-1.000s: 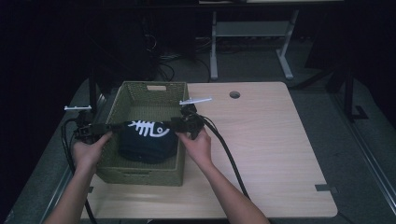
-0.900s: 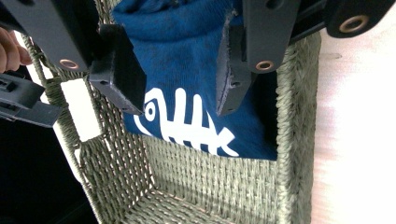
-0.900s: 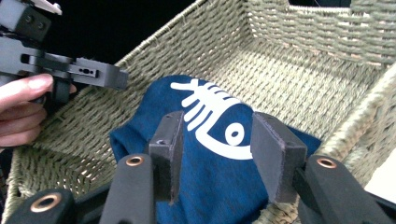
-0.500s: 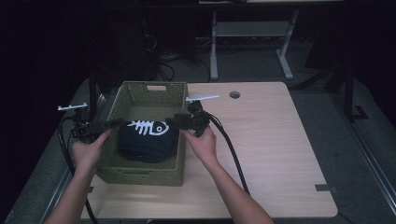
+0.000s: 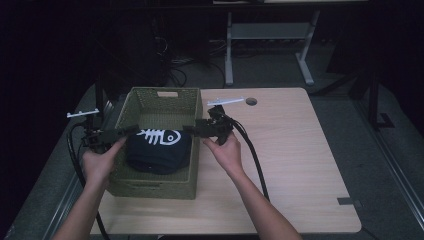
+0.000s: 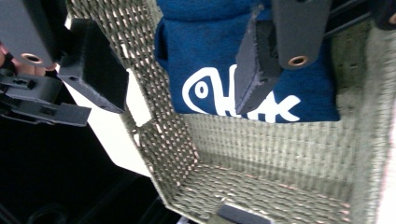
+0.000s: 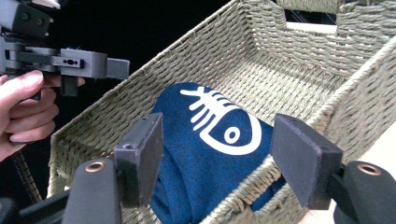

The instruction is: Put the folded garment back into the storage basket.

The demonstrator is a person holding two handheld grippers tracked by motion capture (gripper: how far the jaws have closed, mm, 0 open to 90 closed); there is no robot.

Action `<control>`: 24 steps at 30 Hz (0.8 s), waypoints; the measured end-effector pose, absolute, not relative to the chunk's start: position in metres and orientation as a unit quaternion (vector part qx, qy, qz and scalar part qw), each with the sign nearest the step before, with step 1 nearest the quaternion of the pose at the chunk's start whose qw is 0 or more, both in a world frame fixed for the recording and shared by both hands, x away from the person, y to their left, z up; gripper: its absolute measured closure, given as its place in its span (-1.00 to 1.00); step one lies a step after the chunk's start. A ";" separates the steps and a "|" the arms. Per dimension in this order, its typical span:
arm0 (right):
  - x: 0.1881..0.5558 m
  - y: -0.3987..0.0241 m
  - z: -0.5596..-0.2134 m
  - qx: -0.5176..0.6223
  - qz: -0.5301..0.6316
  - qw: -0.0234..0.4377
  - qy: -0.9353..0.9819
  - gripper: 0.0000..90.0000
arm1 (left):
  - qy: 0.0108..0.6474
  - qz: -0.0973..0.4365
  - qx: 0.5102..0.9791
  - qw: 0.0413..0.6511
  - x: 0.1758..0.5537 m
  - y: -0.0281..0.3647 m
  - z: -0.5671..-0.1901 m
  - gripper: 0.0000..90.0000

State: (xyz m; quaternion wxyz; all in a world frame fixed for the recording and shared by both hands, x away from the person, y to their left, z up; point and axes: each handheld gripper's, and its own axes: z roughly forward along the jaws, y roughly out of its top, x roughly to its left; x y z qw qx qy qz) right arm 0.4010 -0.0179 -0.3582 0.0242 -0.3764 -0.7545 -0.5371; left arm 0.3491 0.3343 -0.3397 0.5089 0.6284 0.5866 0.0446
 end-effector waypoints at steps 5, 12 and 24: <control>0.401 -0.031 -0.356 -0.376 -0.538 0.021 -0.754 -0.33 | 0.577 0.053 0.631 0.515 0.345 0.328 -0.334 -0.40; 0.400 -0.041 -0.358 -0.377 -0.535 0.016 -0.756 -0.39 | 0.573 0.067 0.631 0.519 0.341 0.323 -0.329 -0.52; 0.397 -0.069 -0.349 -0.381 -0.534 -0.007 -0.755 -0.46 | 0.552 0.102 0.630 0.536 0.333 0.300 -0.320 -0.57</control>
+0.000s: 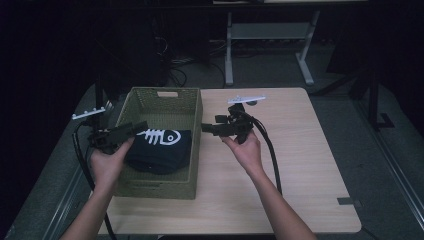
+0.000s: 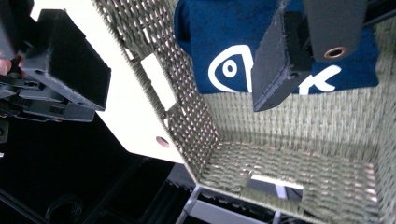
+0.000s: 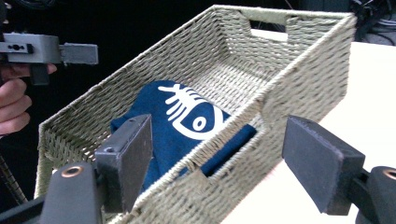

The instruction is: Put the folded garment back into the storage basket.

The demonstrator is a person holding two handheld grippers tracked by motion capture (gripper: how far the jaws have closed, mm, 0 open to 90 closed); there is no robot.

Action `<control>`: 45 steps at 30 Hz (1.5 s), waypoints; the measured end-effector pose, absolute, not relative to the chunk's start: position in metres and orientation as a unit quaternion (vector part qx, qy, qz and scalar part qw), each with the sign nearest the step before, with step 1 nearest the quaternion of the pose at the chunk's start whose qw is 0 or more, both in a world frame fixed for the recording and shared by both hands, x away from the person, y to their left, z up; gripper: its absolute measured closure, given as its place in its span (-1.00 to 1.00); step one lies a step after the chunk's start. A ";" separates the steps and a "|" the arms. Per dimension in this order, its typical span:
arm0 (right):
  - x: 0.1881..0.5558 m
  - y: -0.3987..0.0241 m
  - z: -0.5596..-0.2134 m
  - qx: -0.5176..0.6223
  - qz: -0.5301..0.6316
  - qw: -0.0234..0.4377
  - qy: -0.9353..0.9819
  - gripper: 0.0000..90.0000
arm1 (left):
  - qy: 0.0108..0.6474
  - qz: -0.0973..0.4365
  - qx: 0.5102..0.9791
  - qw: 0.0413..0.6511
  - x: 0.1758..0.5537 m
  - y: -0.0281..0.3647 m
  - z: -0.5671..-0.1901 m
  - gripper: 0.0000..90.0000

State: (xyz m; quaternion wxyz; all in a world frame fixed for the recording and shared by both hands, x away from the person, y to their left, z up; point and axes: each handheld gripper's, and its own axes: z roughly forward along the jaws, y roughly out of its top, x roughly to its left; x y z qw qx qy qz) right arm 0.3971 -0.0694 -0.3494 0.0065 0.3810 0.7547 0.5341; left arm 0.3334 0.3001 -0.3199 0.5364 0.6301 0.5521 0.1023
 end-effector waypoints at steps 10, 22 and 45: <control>0.394 -0.099 -0.347 0.391 0.539 0.020 0.746 -0.47 | 0.535 0.106 0.644 0.536 0.335 0.277 -0.314 -0.57; 0.389 -0.134 -0.346 0.401 0.547 0.026 0.734 -0.47 | 0.514 0.086 0.655 0.546 0.337 0.248 -0.313 -0.56; 0.382 -0.189 -0.353 0.415 0.560 0.028 0.716 -0.47 | 0.471 0.054 0.674 0.567 0.337 0.189 -0.308 -0.55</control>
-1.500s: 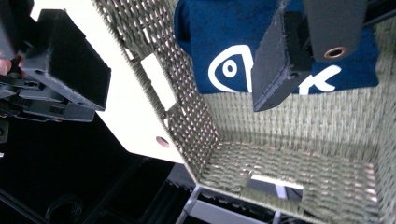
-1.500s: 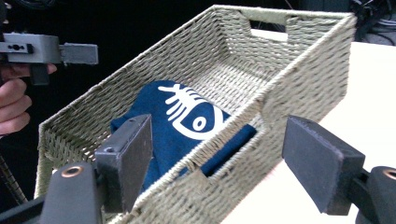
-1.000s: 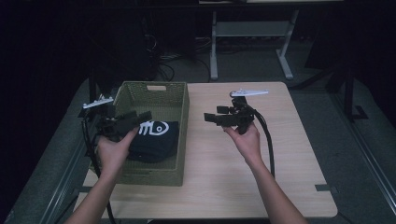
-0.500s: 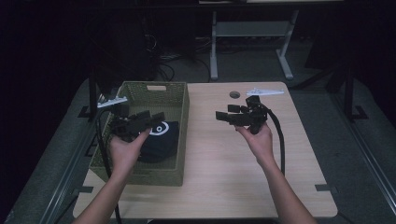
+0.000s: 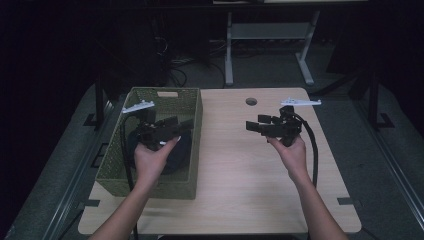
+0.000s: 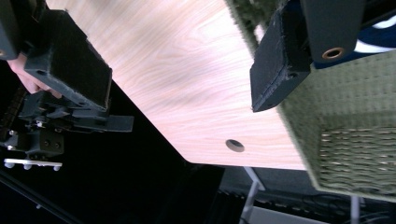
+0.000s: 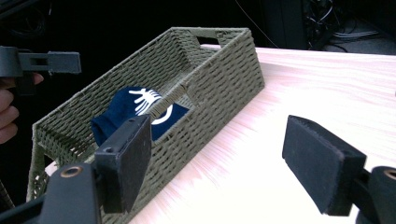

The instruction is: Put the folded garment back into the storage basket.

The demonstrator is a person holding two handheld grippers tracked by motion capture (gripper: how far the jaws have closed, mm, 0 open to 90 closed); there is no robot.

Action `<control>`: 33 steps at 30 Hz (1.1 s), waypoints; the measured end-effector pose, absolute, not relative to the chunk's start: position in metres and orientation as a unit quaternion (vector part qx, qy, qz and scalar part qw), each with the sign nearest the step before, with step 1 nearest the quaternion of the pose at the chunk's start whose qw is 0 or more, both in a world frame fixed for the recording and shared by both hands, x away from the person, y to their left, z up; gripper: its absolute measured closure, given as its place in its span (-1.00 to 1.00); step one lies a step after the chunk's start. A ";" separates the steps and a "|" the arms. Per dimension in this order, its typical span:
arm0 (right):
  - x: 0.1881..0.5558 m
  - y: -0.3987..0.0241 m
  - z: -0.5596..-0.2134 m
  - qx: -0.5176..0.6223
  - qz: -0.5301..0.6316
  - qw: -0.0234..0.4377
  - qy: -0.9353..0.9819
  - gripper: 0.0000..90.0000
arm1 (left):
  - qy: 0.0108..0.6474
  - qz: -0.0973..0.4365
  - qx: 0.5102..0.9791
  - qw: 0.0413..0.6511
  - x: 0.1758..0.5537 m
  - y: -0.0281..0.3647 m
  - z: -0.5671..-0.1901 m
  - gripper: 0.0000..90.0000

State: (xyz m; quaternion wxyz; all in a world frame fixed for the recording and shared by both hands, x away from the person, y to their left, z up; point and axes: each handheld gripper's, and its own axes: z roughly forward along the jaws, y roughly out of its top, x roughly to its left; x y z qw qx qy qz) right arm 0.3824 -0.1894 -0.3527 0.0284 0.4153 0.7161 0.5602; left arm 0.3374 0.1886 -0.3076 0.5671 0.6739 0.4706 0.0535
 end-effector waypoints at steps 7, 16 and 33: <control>0.379 -0.206 -0.358 0.420 0.561 0.033 0.712 -0.47 | 0.458 0.047 0.685 0.564 0.338 0.171 -0.309 -0.55; 0.377 -0.223 -0.359 0.427 0.554 0.036 0.714 -0.47 | 0.444 0.041 0.696 0.562 0.338 0.151 -0.312 -0.55; 0.367 -0.257 -0.370 0.450 0.554 0.040 0.699 -0.47 | 0.423 0.027 0.707 0.567 0.335 0.120 -0.317 -0.55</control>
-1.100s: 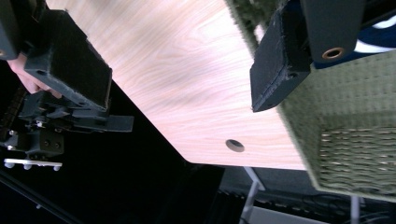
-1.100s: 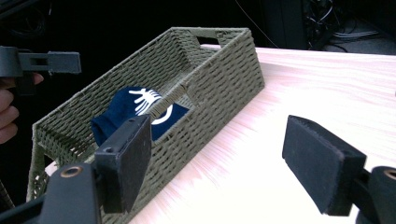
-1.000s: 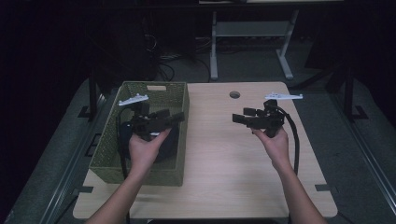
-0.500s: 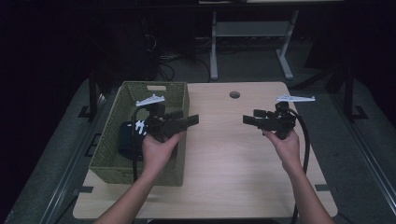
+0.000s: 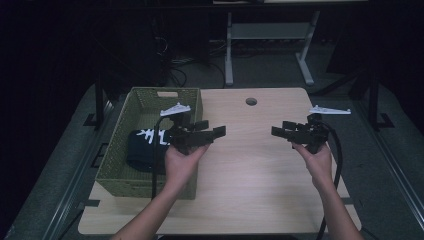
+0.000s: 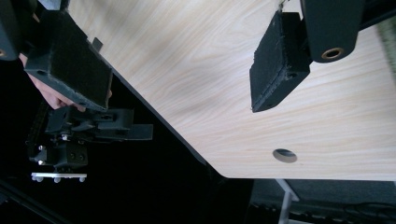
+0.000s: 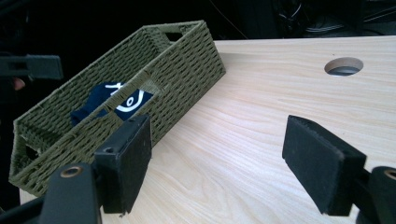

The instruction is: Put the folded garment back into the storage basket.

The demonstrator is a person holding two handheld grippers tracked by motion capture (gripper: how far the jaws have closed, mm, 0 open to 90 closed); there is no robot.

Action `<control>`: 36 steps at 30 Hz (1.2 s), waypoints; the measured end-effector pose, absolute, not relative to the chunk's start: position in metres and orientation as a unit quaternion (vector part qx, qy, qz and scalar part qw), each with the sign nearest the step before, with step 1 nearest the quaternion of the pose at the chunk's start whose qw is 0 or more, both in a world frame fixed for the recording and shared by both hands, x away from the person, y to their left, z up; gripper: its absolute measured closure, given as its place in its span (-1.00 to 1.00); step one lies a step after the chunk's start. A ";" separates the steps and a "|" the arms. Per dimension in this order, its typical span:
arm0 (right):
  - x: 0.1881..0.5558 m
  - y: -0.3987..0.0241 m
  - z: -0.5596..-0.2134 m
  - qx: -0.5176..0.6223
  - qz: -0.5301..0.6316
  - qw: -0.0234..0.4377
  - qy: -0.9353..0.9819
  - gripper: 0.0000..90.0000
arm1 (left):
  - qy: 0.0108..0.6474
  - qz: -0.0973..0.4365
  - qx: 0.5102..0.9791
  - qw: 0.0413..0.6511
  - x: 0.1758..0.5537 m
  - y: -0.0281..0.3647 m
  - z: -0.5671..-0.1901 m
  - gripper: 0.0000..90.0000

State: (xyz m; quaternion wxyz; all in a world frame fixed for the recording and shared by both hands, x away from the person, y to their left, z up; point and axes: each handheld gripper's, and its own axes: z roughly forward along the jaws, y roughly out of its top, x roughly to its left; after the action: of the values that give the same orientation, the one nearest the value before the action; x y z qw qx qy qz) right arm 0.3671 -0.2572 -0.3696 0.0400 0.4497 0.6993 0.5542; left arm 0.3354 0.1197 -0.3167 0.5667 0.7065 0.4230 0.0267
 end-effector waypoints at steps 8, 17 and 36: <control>0.363 -0.273 -0.372 0.457 0.551 0.045 0.697 -0.47 | 0.411 0.014 0.713 0.568 0.334 0.102 -0.324 -0.54; 0.355 -0.297 -0.385 0.478 0.547 0.046 0.686 -0.48 | 0.389 0.008 0.727 0.565 0.327 0.085 -0.336 -0.54; 0.339 -0.329 -0.407 0.507 0.536 0.049 0.674 -0.48 | 0.359 -0.014 0.746 0.561 0.313 0.048 -0.360 -0.52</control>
State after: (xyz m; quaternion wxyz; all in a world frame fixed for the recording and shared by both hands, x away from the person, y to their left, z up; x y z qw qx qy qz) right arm 0.3390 -0.3290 -0.4071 0.0485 0.5066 0.6735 0.5360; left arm 0.3130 0.0482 -0.3597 0.5609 0.7457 0.3593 -0.0143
